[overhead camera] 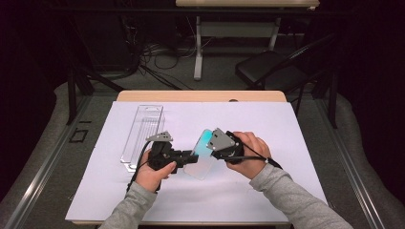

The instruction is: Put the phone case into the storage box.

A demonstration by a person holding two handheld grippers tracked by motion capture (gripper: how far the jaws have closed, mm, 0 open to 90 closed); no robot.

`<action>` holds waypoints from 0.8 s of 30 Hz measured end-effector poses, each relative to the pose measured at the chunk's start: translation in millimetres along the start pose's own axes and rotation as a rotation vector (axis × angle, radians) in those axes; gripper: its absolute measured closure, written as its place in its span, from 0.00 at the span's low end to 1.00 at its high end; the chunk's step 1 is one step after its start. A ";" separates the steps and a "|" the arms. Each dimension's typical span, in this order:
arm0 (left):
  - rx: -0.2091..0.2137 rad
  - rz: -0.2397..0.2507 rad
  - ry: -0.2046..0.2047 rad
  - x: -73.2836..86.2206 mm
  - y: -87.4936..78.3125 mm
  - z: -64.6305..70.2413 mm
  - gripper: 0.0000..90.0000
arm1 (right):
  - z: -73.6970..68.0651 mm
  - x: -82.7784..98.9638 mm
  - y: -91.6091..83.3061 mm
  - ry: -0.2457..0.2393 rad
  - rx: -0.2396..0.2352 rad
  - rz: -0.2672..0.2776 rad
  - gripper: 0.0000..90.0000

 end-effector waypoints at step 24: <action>0.001 -0.009 -0.019 1.5 1.1 -0.1 0.88 | -1.3 -0.3 1.1 -0.010 0.000 0.003 0.98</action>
Point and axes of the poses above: each handheld gripper's, and its own axes: y roughly forward along the jaws, x roughly out of its underside, z roughly to its right, the point moved 10 cm from there along y, roughly forward along the jaws, and after that the axes turned 9 degrees about z, right-handed, at the moved point
